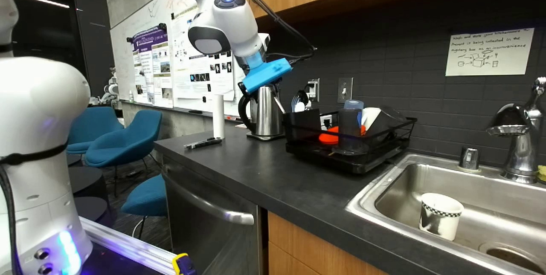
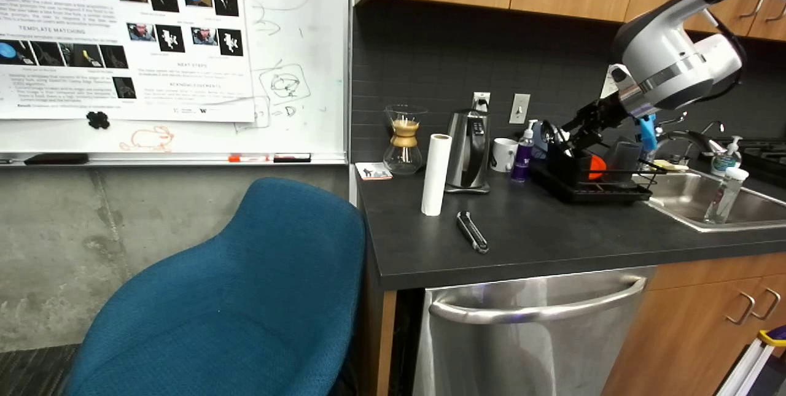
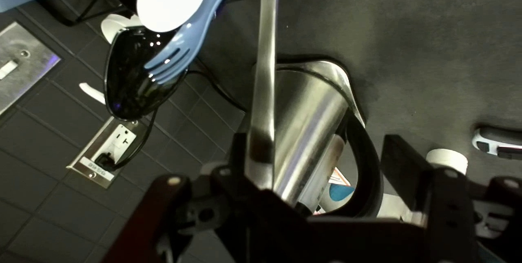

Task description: Put the silver knife on the dishrack.

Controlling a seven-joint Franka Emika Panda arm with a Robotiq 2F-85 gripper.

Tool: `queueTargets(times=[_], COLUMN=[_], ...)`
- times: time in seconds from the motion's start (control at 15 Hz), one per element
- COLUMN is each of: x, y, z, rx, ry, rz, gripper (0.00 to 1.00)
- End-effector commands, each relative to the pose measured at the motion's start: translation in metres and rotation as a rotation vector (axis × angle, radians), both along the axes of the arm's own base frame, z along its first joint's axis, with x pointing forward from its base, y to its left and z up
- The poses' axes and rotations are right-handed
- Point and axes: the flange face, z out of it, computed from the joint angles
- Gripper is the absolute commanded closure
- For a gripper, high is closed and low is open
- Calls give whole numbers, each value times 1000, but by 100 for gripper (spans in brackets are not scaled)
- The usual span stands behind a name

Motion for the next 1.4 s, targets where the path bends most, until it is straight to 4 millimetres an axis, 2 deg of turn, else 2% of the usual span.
queueTargets(times=[0.0,0.13,0.33,0.8,1.07,1.33], x=[-13,-18,-23,-30,-42,-52], y=[7,12,20,52,74,94], z=[4,5,7,34,53,64], rx=[-2,7,1,26,73,140], ry=[26,58,115,268,357,457], rz=[-31,-35,-51,-75,-82,-105], gripper=[14,11,0,0,0,0])
